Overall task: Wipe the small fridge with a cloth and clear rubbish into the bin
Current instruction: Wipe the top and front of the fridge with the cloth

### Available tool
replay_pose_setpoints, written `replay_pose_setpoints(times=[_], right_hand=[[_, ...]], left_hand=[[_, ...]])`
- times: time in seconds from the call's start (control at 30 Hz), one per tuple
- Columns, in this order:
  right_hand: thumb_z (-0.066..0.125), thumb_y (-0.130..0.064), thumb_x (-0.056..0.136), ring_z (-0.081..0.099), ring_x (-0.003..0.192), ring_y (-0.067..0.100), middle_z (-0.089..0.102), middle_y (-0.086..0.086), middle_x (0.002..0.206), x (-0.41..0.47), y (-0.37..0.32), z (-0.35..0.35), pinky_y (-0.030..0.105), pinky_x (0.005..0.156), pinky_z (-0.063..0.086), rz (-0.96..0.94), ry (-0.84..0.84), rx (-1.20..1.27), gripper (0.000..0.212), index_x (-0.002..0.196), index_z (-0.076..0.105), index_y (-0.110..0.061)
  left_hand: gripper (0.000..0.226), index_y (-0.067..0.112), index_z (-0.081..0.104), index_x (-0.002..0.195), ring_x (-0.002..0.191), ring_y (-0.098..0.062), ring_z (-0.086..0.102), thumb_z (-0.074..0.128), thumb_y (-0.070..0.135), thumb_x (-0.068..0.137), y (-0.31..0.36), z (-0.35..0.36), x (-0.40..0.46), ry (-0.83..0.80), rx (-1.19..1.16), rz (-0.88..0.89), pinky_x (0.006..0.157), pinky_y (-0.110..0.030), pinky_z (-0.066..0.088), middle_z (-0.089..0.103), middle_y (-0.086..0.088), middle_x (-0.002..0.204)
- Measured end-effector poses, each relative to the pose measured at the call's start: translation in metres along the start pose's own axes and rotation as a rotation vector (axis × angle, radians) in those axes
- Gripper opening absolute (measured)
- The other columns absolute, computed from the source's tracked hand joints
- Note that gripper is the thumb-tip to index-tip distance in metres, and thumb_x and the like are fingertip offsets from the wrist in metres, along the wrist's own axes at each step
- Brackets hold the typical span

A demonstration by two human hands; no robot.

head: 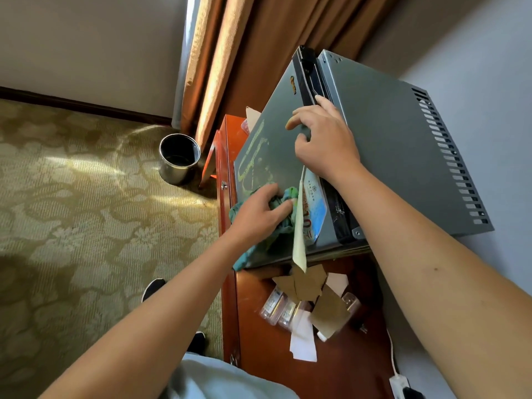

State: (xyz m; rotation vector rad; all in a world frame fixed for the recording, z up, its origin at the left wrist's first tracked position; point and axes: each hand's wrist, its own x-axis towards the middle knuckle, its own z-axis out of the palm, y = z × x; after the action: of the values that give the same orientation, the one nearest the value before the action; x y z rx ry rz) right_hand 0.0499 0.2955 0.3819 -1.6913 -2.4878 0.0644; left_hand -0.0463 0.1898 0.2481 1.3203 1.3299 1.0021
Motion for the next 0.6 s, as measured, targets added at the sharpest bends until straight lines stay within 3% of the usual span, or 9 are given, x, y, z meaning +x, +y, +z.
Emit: replay_pose_setpoints(times=[0.13, 0.23, 0.3, 0.4, 0.47, 0.6], right_hand=[[0.05, -0.016, 0.087, 0.014, 0.153, 0.016, 0.049, -0.015, 0.148, -0.009, -0.004, -0.003, 0.046, 0.121, 0.021, -0.008, -0.059, -0.051, 0.034, 0.11, 0.065, -0.035], [0.052, -0.02, 0.086, 0.009, 0.154, 0.018, 0.044, -0.014, 0.152, -0.014, -0.005, -0.003, 0.048, 0.122, 0.017, -0.029, -0.091, -0.101, 0.032, 0.111, 0.063, -0.038], [0.053, -0.021, 0.086, 0.006, 0.155, 0.019, 0.042, -0.014, 0.153, -0.018, -0.006, -0.003, 0.048, 0.123, 0.015, -0.037, -0.107, -0.121, 0.033, 0.112, 0.062, -0.039], [0.052, -0.023, 0.086, 0.0, 0.155, 0.02, 0.038, -0.014, 0.155, -0.026, -0.008, -0.003, 0.047, 0.124, 0.01, -0.035, -0.13, -0.134, 0.035, 0.115, 0.061, -0.041], [0.053, -0.024, 0.086, -0.003, 0.155, 0.02, 0.037, -0.014, 0.156, -0.032, -0.009, -0.004, 0.047, 0.125, 0.007, -0.04, -0.144, -0.14, 0.036, 0.116, 0.061, -0.041], [0.053, -0.023, 0.086, -0.006, 0.155, 0.02, 0.033, -0.011, 0.159, -0.048, -0.011, -0.005, 0.046, 0.125, 0.003, -0.059, -0.157, -0.167, 0.039, 0.12, 0.06, -0.042]], left_hand=[[0.019, 0.026, 0.058, 0.086, 0.07, -0.011, 0.058, 0.062, 0.041, 0.097, -0.003, 0.01, 0.001, 0.097, -0.222, -0.085, 0.068, -0.038, 0.05, 0.062, 0.008, 0.08], [0.028, 0.027, 0.059, 0.088, 0.077, -0.027, 0.071, 0.061, 0.055, 0.09, -0.01, 0.011, -0.005, 0.033, -0.238, -0.166, 0.069, -0.054, 0.06, 0.07, -0.002, 0.085], [0.034, 0.027, 0.056, 0.086, 0.078, -0.031, 0.072, 0.06, 0.06, 0.081, -0.018, 0.011, -0.013, -0.017, -0.202, -0.192, 0.067, -0.057, 0.06, 0.069, -0.005, 0.086], [0.021, 0.024, 0.058, 0.092, 0.088, -0.034, 0.068, 0.064, 0.041, 0.082, -0.026, 0.017, -0.034, -0.056, -0.106, -0.13, 0.07, -0.052, 0.057, 0.068, -0.004, 0.091], [0.023, 0.02, 0.062, 0.109, 0.093, -0.026, 0.067, 0.066, 0.025, 0.087, -0.021, 0.02, -0.043, -0.043, -0.092, -0.017, 0.076, -0.043, 0.055, 0.068, -0.001, 0.1], [0.014, 0.029, 0.065, 0.108, 0.093, -0.005, 0.064, 0.066, 0.03, 0.094, 0.007, 0.025, -0.043, 0.052, -0.188, 0.018, 0.078, -0.026, 0.052, 0.069, 0.012, 0.101]])
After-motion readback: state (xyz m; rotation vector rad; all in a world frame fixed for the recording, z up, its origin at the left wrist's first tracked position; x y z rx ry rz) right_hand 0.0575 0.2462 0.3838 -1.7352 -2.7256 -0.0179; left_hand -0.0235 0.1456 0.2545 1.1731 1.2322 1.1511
